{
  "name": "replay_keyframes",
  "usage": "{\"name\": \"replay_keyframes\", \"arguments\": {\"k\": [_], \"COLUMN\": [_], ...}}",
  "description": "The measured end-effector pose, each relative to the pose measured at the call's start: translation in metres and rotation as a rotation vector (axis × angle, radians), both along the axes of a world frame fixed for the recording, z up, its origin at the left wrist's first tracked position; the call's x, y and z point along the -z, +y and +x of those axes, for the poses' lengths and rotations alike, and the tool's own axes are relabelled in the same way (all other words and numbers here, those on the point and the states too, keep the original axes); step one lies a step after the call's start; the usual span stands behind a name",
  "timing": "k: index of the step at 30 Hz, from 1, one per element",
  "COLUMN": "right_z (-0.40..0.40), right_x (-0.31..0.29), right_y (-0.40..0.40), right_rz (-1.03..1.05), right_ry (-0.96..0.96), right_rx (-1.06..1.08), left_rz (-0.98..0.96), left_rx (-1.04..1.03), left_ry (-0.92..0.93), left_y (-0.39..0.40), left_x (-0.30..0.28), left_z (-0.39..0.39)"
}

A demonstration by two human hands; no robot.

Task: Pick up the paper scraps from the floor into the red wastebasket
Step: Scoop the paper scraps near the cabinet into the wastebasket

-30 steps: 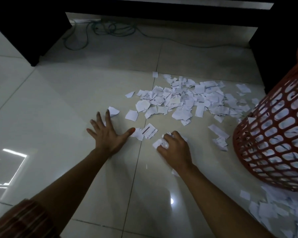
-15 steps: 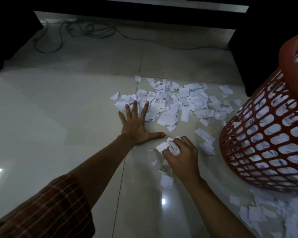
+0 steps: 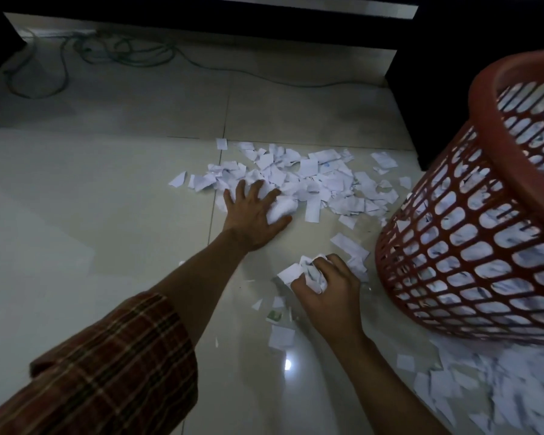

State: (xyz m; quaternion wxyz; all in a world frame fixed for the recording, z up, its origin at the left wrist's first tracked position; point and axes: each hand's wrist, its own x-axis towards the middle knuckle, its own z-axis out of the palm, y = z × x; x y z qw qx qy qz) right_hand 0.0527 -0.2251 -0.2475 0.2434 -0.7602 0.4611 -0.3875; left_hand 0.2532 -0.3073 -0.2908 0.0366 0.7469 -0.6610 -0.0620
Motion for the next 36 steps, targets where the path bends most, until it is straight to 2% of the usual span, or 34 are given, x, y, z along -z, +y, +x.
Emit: {"name": "replay_keyframes", "arguments": {"k": [2, 4, 9, 17, 25, 31, 36], "right_z": [-0.003, -0.004, 0.0, 0.004, 0.007, -0.01, -0.045], "right_x": [-0.001, -0.003, -0.015, -0.057, -0.127, -0.201, -0.251], "right_y": [-0.001, -0.001, -0.001, 0.0, -0.004, -0.001, -0.012], "right_rz": [-0.047, -0.072, -0.007, -0.086, -0.19, -0.335, -0.405], "right_ry": [0.004, -0.034, -0.087, -0.171, -0.274, -0.412, -0.481], "right_rx": [0.011, 0.02, 0.015, 0.028, 0.018, -0.014, 0.054], "left_rz": [-0.136, -0.187, -0.126, -0.196, -0.438, -0.585, -0.728], "left_rx": [0.009, 0.033, 0.045, -0.006, 0.06, 0.188, 0.322], "left_ry": [-0.02, -0.026, 0.02, 0.158, 0.179, 0.15, 0.163], "left_y": [0.006, 0.012, 0.026, 0.052, 0.049, 0.042, 0.028], "left_x": [0.0, 0.0, -0.016, -0.048, -0.138, -0.208, -0.261], "left_z": [-0.001, -0.002, -0.004, -0.002, -0.008, -0.02, -0.047]}}
